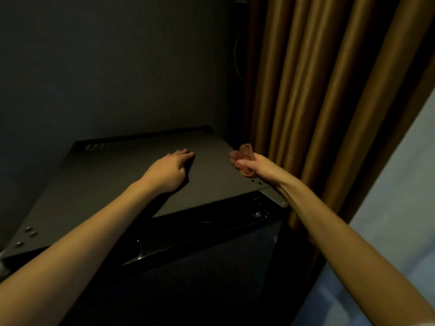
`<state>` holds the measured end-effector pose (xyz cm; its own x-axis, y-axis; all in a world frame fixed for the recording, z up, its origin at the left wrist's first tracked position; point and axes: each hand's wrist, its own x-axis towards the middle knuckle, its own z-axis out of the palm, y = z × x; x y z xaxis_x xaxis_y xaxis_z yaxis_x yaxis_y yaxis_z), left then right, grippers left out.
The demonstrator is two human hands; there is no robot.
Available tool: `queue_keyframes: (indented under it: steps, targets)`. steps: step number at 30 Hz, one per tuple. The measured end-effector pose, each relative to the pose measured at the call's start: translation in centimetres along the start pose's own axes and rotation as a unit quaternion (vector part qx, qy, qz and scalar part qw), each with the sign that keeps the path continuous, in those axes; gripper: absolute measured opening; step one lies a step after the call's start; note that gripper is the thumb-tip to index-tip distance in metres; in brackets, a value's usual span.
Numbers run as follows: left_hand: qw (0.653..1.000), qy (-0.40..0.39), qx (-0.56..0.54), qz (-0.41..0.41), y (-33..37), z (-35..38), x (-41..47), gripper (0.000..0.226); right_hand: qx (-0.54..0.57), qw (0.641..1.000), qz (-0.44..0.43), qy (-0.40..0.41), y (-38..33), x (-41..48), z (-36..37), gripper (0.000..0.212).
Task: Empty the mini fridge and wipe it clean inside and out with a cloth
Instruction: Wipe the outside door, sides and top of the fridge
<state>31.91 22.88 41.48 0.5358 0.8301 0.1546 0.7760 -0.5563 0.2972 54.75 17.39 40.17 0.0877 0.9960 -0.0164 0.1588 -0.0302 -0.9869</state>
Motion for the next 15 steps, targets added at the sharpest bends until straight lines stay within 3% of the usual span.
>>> queue_keyframes:
  steps: [5,8,9,11,13,15]
  targets:
    - [0.999,-0.037,0.021,-0.001,0.4,-0.4,-0.8,0.051,0.022,0.998,-0.003,0.051,-0.1,-8.8,0.0,0.03]
    - [0.997,-0.075,0.027,0.001,0.4,-0.5,-2.5,0.049,-0.076,0.982,-0.026,0.169,1.1,-11.6,1.2,0.032]
    - [0.996,-0.085,0.032,0.006,0.3,-0.7,-3.5,0.049,-0.176,0.956,-0.039,0.23,2.0,-12.2,1.8,0.038]
    - [0.993,-0.1,0.05,0.029,-0.5,-1.2,-6.2,0.051,-0.378,0.859,-0.076,0.337,3.5,-13.2,3.5,0.048]
    - [0.991,-0.104,0.058,0.057,-1.8,-1.9,-9.6,0.052,-0.412,0.8,-0.128,0.417,4.3,-13.9,6.2,0.046]
    - [0.993,-0.069,0.058,0.074,-3.3,-2.4,-13.3,0.051,-0.388,0.772,-0.215,0.455,5.1,-14.2,9.9,0.041]
